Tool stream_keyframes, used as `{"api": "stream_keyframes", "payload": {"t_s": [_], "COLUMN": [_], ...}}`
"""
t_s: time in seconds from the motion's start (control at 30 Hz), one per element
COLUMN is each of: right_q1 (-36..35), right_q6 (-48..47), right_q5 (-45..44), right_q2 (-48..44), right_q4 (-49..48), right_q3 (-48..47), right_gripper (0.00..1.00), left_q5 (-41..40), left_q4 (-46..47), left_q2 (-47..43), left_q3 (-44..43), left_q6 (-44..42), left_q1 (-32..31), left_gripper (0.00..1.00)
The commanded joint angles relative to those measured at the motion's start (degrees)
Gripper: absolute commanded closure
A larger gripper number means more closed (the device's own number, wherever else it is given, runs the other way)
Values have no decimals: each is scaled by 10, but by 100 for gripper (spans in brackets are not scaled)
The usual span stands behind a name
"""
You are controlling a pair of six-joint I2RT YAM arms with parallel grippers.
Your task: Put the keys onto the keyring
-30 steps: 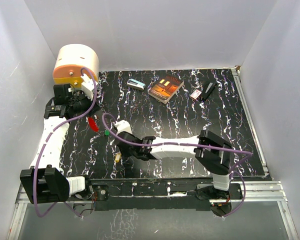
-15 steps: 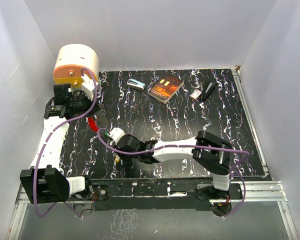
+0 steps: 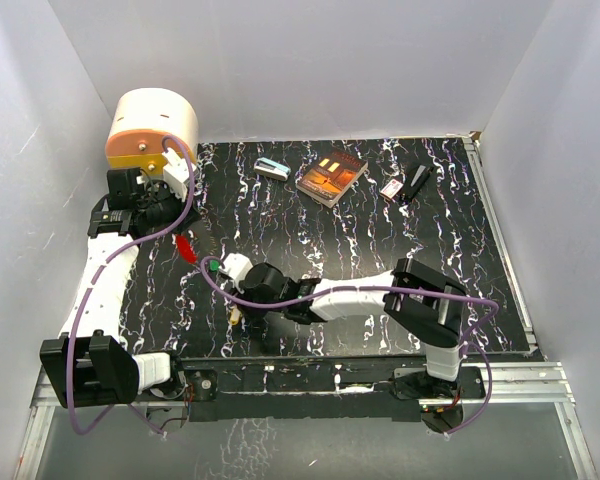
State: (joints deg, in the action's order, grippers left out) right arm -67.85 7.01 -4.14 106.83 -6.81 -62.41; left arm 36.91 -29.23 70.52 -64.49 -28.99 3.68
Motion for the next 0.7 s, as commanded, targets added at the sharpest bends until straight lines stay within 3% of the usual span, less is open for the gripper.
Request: {"api": "stream_keyframes", "payload": {"t_s": [0.0, 0.67], "right_q1": [15, 25], "right_q6": [-20, -17], "right_q5": [28, 80], "right_q2": [-18, 12], "right_q4": [-68, -94], "right_q3": [7, 17], "right_gripper": [64, 66], "left_q5": [24, 22], "left_q4": [-5, 2], "left_q2": [-22, -24], "left_q3": [-1, 5], "left_q6": [-8, -9], "left_q1": [4, 4], "left_gripper": [100, 100]}}
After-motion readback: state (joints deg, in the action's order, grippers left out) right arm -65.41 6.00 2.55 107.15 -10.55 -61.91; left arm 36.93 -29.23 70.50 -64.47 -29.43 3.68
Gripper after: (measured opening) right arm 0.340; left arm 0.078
